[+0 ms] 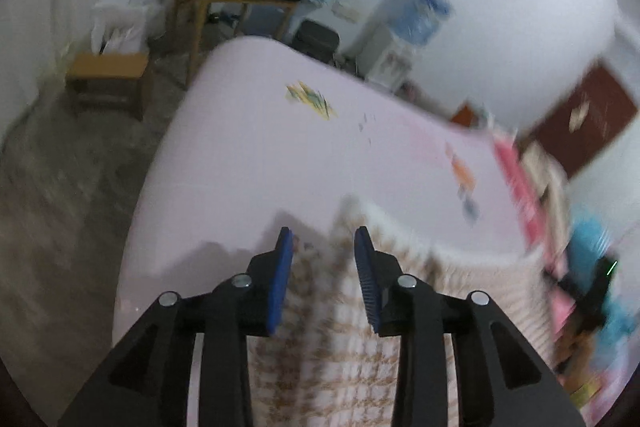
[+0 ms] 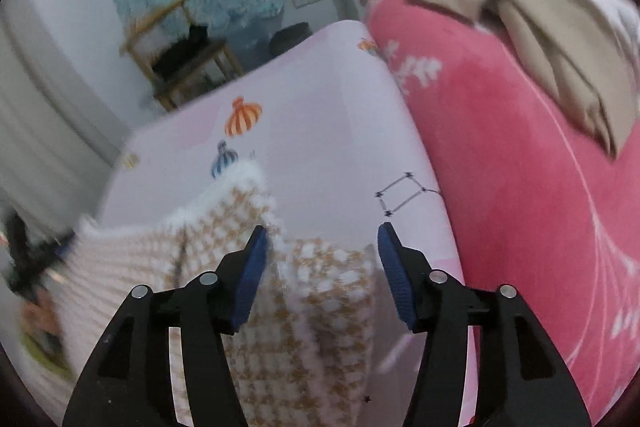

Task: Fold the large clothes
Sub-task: 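Fold the strip over the coat and open both grippers to release it, then withdraw both open grippers back from the folded coat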

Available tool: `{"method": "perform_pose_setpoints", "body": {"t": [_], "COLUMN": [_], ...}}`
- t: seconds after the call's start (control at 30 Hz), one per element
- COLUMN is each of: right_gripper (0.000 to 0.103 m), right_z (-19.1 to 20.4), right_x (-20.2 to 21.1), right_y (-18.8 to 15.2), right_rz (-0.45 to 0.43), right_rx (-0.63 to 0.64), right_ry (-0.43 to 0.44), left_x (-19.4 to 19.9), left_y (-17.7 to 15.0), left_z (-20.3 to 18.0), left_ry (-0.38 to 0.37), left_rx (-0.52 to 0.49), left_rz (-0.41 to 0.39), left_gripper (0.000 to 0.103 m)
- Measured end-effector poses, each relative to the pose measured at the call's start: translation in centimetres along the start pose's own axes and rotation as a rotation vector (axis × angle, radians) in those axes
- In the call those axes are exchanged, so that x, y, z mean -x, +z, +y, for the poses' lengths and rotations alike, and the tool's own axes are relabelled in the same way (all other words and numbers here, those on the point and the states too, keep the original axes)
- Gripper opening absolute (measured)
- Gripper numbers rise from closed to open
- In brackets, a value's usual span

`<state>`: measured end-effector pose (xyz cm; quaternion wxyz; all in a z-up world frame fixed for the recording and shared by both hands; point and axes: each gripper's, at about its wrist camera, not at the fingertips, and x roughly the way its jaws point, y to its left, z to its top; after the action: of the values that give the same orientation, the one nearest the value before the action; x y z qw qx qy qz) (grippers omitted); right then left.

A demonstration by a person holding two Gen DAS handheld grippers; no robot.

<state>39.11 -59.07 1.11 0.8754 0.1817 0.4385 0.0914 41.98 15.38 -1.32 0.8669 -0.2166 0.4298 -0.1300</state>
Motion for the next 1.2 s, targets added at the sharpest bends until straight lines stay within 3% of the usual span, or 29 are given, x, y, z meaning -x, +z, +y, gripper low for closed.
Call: {"method": "perform_pose_setpoints", "body": {"t": [0.1,0.2,0.33,0.47,0.5,0.53,0.57,0.63,0.67,0.77,0.9,1.07,1.13,1.2], "right_gripper": [0.054,0.053,0.043,0.042,0.039,0.036,0.039,0.042,0.042,0.042,0.042,0.042,0.042,0.042], "right_z": [-0.5,0.1,3.8,5.1,4.2,3.3,2.1,0.3,-0.3,0.5,3.1,6.8,8.2,8.6], "right_x": [2.1,2.9,-0.3,-3.7,-4.2,-4.3,-4.2,-2.9,-1.8,2.4,8.4,12.1,12.6,11.8], "right_y": [0.7,1.1,0.8,0.2,0.3,0.6,0.7,0.4,0.2,-0.6,-4.6,-11.7,-15.2,-17.9], "right_rz": [-0.071,-0.104,-0.005,0.087,0.100,0.101,0.095,0.086,0.069,-0.012,-0.066,-0.045,-0.022,0.009], "right_rx": [-0.046,-0.059,0.022,0.028,-0.016,-0.047,-0.082,-0.155,-0.174,-0.087,0.021,0.171,0.236,0.272], "right_ry": [-0.015,0.025,0.087,0.120,0.113,0.091,0.040,-0.002,-0.001,-0.110,-0.099,-0.065,-0.063,-0.108], "left_x": [1.9,1.7,-1.1,-5.7,-6.5,-6.6,-6.1,-4.6,-3.5,-0.3,4.3,7.8,8.5,7.9], "left_y": [0.5,0.1,-1.1,-1.4,-1.4,-1.4,-1.2,-0.9,-0.8,-1.0,-3.7,-10.9,-14.2,-17.2], "left_z": [-0.5,-3.6,-6.6,-5.5,-4.5,-3.7,-2.7,-1.5,-1.1,-1.0,-3.4,-6.3,-6.6,-5.9], "left_ry": [-0.030,-0.074,-0.091,-0.063,-0.046,-0.079,-0.114,-0.094,-0.084,-0.048,-0.076,-0.152,-0.139,-0.055], "left_rx": [-0.013,-0.106,-0.172,-0.108,-0.070,-0.026,0.036,0.092,0.099,0.060,-0.081,-0.237,-0.279,-0.287], "left_rz": [-0.065,-0.034,0.058,0.152,0.169,0.174,0.163,0.127,0.108,0.064,0.051,0.121,0.141,0.167], "left_gripper": [0.031,0.031,0.031,0.031,0.031,0.031,0.031,0.031,0.031,0.031,0.031,0.032,0.033,0.035]}}
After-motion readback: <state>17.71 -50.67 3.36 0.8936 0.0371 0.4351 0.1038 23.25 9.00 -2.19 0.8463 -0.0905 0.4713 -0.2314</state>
